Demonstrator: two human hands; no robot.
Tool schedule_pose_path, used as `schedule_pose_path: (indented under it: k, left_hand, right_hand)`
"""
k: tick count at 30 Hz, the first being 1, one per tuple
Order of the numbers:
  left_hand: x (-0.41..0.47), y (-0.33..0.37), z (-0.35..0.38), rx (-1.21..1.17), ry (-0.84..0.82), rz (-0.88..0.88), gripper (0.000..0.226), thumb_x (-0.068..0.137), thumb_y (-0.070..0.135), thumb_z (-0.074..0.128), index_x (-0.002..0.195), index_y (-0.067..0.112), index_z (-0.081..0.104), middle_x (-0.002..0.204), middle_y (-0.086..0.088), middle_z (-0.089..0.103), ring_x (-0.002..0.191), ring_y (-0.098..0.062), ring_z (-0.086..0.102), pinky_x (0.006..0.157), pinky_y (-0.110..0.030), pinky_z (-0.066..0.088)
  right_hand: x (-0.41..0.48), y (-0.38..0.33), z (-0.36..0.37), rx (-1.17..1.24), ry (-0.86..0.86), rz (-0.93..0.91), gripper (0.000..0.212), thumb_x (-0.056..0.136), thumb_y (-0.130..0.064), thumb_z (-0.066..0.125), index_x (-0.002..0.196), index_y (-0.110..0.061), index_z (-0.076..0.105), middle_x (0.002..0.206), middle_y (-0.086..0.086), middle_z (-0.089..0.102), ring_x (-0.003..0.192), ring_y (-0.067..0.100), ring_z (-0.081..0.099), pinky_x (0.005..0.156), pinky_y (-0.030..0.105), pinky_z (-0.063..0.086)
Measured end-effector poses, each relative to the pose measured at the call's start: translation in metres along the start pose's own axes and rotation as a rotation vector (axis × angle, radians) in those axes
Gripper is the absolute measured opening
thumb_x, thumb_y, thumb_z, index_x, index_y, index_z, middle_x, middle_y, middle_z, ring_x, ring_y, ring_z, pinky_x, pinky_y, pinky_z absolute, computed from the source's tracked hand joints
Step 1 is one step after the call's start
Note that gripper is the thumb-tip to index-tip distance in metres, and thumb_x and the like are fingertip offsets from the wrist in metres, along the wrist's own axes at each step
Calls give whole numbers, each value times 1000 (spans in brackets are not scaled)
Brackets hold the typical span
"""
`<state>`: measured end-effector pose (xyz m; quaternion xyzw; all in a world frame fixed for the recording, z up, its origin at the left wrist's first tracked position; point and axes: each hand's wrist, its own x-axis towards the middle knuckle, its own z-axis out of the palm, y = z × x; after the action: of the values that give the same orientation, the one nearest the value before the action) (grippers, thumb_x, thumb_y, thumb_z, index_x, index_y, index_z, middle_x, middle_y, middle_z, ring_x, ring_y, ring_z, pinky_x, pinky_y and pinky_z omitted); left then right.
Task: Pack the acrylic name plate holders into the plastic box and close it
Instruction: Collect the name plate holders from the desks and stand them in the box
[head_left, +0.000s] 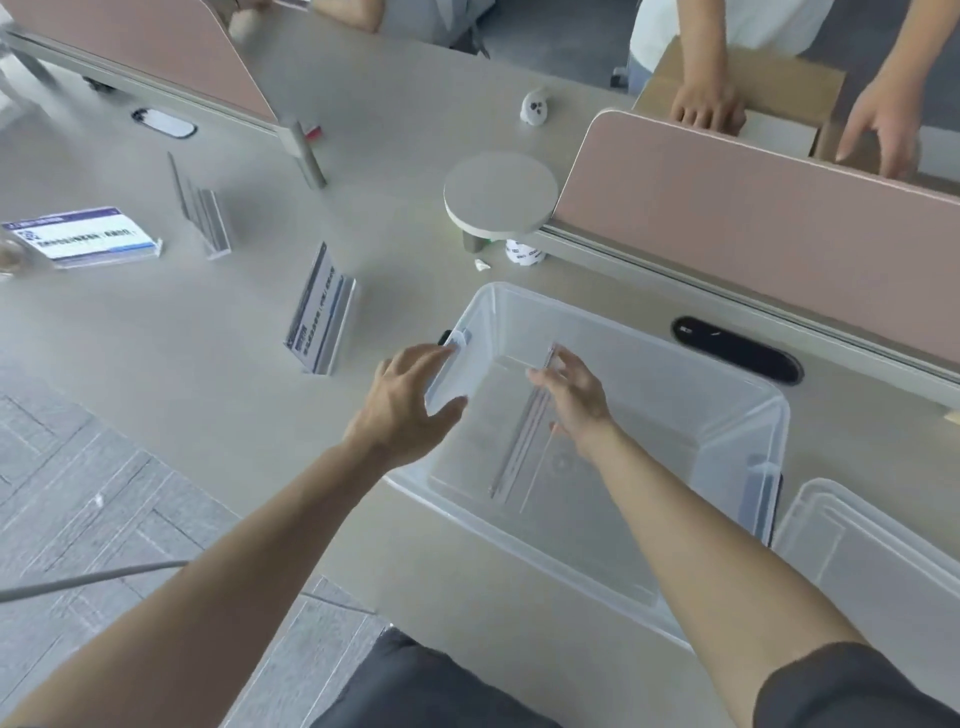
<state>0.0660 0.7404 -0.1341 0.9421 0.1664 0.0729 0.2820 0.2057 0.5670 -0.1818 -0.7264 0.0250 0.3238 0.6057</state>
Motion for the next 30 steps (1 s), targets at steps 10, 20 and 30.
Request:
schedule_pose_path:
  k: [10, 20, 30]
  left_hand:
    - [14, -31, 36, -25, -107, -50, 66, 81, 47, 55, 142, 24, 43, 140, -7, 48, 125, -34, 43, 104, -34, 33]
    - [13, -45, 24, -245, -119, -29, 76, 78, 50, 48, 149, 26, 33, 112, -1, 58, 111, -19, 41, 93, -27, 34]
    - [16, -44, 25, -270, -96, -26, 71, 79, 33, 49, 148, 23, 36, 120, -5, 63, 107, -17, 47, 97, -23, 31]
  right_hand:
    - [18, 39, 27, -54, 8, 11, 68, 83, -34, 71, 145, -32, 43, 145, -10, 50, 134, 9, 46, 110, 37, 37]
    - [-29, 32, 13, -817, -264, -14, 107, 67, -65, 74, 149, -55, 6, 154, -2, 40, 125, 22, 55, 103, 36, 45]
    - [-26, 33, 18, -887, -283, -29, 112, 74, -63, 72, 147, -54, -13, 156, -9, 36, 129, 18, 52, 109, 36, 41]
